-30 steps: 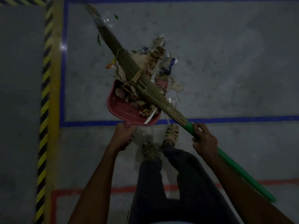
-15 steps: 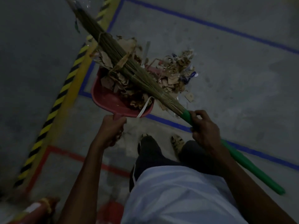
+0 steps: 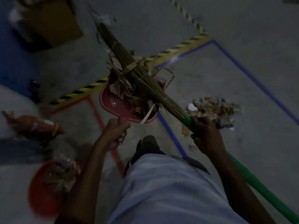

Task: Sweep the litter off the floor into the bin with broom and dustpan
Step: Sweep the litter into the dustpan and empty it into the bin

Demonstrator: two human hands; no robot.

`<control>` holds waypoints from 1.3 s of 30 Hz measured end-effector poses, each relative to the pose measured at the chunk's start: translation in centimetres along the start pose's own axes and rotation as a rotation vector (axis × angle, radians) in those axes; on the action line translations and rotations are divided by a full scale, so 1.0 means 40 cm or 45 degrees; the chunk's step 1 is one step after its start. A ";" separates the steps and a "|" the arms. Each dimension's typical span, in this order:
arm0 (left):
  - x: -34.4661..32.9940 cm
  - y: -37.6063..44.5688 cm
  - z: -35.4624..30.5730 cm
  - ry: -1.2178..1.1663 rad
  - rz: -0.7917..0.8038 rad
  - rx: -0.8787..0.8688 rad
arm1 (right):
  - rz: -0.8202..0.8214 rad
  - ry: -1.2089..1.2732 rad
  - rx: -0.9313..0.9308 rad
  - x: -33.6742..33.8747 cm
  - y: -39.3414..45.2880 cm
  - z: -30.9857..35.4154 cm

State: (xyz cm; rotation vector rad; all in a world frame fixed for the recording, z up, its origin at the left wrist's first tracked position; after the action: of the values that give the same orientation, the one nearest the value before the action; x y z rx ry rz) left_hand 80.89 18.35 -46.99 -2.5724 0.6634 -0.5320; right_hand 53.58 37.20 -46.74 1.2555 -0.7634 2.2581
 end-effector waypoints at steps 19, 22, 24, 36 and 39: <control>0.372 -0.467 0.392 -0.411 -0.675 0.202 | 0.410 -0.250 0.788 -0.255 -0.176 0.448; 0.459 -0.489 0.482 -0.480 -0.652 0.284 | 0.418 -0.303 0.786 -0.343 -0.227 0.532; 0.527 -0.501 0.548 -0.533 -0.602 0.304 | 0.431 -0.340 0.788 -0.410 -0.266 0.593; 0.835 -0.570 0.907 -0.620 -0.831 0.499 | 0.635 -0.641 0.852 -0.823 -0.448 0.889; 0.874 -0.554 0.985 -0.686 -0.824 0.537 | 0.657 -0.685 0.869 -0.898 -0.473 0.955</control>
State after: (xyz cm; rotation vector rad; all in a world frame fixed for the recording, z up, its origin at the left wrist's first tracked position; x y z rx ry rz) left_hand 135.35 29.59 -60.19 -2.3149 -0.4348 -0.1169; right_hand 106.44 22.42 -56.48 2.2642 -0.5330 2.7483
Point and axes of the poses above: each hand's wrist, its own y-axis towards the middle knuckle, its own x-axis out of the back of the hand, z = x × y, the point moved 5 cm from there along y, towards the middle knuckle, and after that the axes turned 13 degrees about -x, right-handed, at the moved point
